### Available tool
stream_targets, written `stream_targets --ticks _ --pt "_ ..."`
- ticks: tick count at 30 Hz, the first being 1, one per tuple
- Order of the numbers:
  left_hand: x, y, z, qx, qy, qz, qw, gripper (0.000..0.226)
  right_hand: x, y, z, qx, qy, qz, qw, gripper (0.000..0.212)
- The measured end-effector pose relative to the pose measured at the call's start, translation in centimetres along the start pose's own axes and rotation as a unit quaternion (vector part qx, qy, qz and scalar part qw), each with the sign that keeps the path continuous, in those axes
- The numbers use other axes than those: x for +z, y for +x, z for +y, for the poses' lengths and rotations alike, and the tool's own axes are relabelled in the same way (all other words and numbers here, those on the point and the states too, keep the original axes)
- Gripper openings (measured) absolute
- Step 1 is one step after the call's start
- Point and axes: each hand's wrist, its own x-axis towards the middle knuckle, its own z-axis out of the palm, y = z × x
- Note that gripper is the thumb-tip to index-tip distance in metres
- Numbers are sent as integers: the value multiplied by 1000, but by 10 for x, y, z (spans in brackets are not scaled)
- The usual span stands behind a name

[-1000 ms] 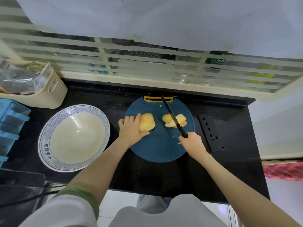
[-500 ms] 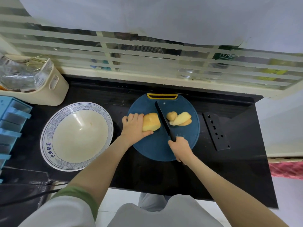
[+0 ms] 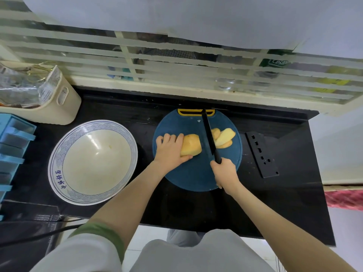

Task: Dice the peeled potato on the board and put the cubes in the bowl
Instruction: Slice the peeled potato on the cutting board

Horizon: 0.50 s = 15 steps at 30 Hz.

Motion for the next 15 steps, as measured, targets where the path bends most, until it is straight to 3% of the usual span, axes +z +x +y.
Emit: stream_targets --ticks 15 --pt "-3 0 3 -8 64 -4 998 84 26 -29 -26 -37 -45 8 998 29"
